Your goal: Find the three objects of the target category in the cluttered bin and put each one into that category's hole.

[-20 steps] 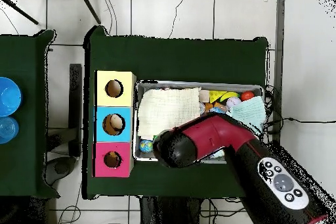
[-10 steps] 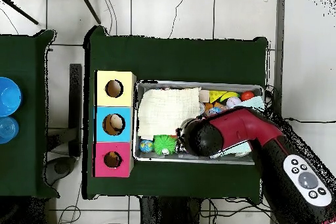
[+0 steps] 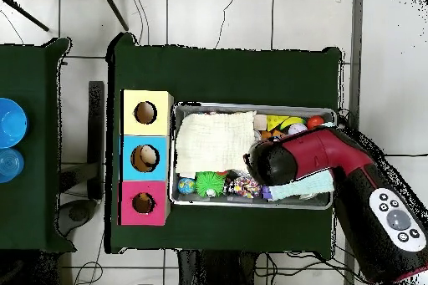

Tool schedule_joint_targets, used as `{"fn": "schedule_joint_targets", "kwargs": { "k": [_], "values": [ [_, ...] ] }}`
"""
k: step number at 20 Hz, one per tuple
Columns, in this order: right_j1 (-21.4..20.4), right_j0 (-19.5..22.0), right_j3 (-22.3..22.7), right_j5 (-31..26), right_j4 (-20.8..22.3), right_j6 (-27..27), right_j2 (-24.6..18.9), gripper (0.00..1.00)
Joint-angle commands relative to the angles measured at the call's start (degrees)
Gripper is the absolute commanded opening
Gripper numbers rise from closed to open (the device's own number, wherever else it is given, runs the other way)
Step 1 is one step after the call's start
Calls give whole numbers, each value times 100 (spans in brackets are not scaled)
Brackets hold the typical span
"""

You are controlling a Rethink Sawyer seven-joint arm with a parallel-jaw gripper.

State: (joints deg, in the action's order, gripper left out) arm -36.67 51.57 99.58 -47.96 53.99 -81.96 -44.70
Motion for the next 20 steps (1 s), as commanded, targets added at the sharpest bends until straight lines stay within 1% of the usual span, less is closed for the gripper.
{"fn": "schedule_joint_targets", "kwargs": {
  "k": [1, 6, 9, 12, 17, 20],
  "values": [
    [185, -293, -830, -1021, 1168, 2472, 642, 100],
    [239, -492, -1148, -1078, 1630, 2608, 895, 100],
    [342, -624, -1313, -1131, 1794, 2626, 1049, 100],
    [594, -776, -1521, -1305, 1733, 2619, 1172, 100],
    [1124, -1076, -1956, -1891, 1607, 2685, 1466, 100],
    [1435, -1314, -2313, -2284, 1667, 2792, 1649, 100]
  ]
}}
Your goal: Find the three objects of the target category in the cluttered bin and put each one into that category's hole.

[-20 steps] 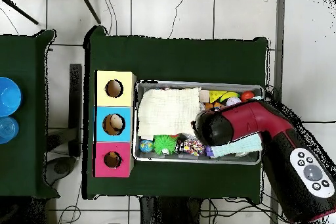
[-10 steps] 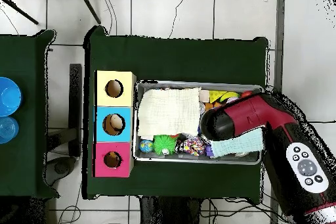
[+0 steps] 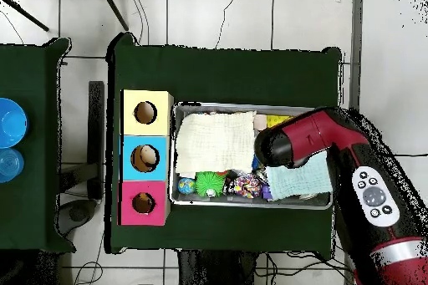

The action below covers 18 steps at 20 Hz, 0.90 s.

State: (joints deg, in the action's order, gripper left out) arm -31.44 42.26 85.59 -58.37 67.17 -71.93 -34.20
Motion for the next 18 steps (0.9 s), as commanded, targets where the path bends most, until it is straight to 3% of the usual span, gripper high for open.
{"fn": "schedule_joint_targets", "kwargs": {
  "k": [1, 13, 18],
  "values": [
    [1014, -444, -1020, -1319, 392, 1829, 655, 100],
    [1741, -1103, -1995, -1742, 1004, 1939, 1134, 100],
    [2035, -1152, -2249, -1717, 780, 1924, 1135, 100]
  ]
}}
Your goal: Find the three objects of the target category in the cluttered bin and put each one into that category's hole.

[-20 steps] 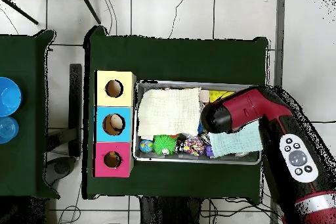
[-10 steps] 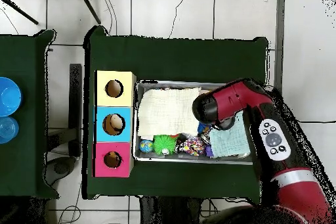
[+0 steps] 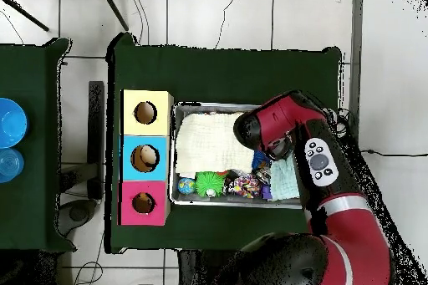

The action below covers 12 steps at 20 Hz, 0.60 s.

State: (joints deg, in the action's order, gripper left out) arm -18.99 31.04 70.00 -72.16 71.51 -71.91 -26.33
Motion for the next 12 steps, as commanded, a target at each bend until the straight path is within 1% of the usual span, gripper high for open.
{"fn": "schedule_joint_targets", "kwargs": {
  "k": [1, 2, 3, 4, 12],
  "values": [
    [813, -3, -686, -334, 215, 1913, 307, 100],
    [825, -30, -700, -409, 198, 2033, 322, 100],
    [839, -20, -694, -416, 140, 2042, 305, 100],
    [827, -2, -660, -401, 92, 2038, 297, 0],
    [887, -35, -674, -375, -43, 1984, 251, 0]
  ]
}}
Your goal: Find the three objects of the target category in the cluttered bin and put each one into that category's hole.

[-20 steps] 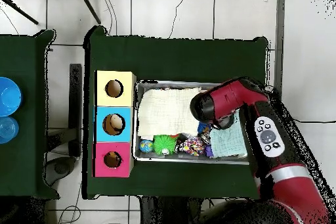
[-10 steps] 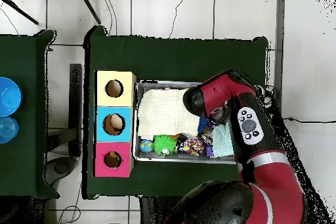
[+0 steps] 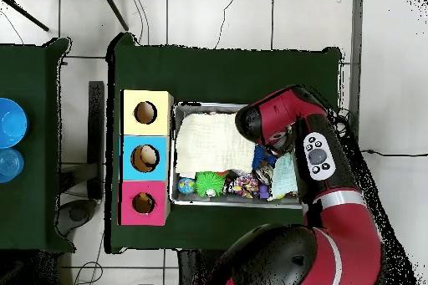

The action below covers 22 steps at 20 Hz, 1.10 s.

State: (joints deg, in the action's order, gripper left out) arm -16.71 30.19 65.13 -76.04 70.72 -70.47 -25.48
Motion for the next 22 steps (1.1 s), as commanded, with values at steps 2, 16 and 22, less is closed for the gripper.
{"fn": "schedule_joint_targets", "kwargs": {
  "k": [2, 16, 22],
  "values": [
    [689, 11, -216, -4, 13, 1830, 174, 0],
    [-1075, -340, 1447, -559, -828, 1558, 574, 0],
    [-1261, -809, 1468, -1186, -882, 1408, 892, 0]
  ]
}}
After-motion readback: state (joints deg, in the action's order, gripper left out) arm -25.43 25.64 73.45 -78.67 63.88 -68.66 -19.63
